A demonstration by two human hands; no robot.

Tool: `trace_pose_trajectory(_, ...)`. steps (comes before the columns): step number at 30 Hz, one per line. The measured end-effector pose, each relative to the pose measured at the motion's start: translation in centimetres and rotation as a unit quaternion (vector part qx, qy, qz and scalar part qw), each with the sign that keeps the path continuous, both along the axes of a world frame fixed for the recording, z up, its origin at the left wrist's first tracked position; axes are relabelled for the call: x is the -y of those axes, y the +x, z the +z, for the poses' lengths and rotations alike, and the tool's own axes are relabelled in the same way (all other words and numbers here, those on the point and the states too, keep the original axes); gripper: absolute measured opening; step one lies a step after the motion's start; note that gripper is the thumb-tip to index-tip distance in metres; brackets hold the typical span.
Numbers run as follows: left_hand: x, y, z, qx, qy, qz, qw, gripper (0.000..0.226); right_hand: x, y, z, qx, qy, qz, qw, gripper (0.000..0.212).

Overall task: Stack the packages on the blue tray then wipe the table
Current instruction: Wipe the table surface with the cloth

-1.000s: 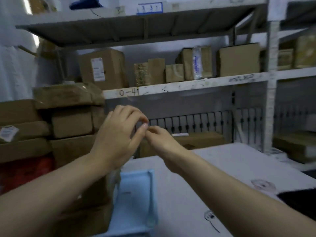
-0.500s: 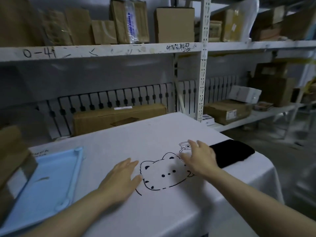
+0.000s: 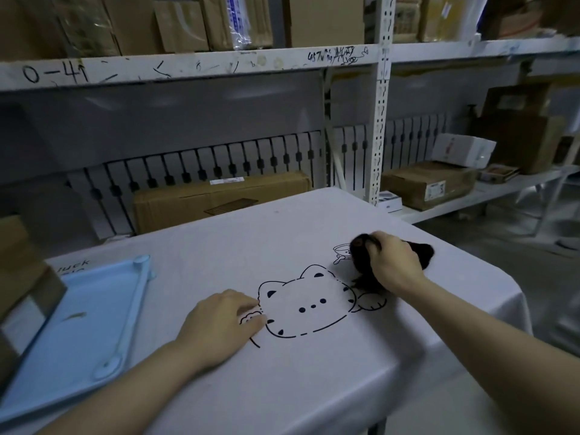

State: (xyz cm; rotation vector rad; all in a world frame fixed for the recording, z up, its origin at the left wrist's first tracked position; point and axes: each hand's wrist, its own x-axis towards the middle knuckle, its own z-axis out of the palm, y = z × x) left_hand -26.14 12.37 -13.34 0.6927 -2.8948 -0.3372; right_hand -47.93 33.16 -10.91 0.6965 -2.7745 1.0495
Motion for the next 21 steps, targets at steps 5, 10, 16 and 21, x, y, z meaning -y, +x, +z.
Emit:
trace_pose_trajectory(5,-0.5,-0.3,2.6,-0.220,0.292,0.081,0.927,0.098,3.7,4.9,5.2,0.235,-0.366,0.161,0.886,0.028)
trace_pose_trajectory(10,1.1,1.8,7.4,-0.331,0.350,0.085,0.872,0.056,5.7,8.9,9.2,0.353,-0.395,0.266,0.805,0.023)
trace_pose_trajectory(16,1.2,5.6,10.2,-0.361,0.432,0.091,0.821,0.019,7.9,9.8,8.0,0.288,-0.313,0.206,0.881,0.029)
trace_pose_trajectory(21,1.3,5.9,9.1,-0.344,0.443,0.125,0.818,0.017,7.9,9.7,6.8,0.302,-0.288,0.159,0.895,0.026)
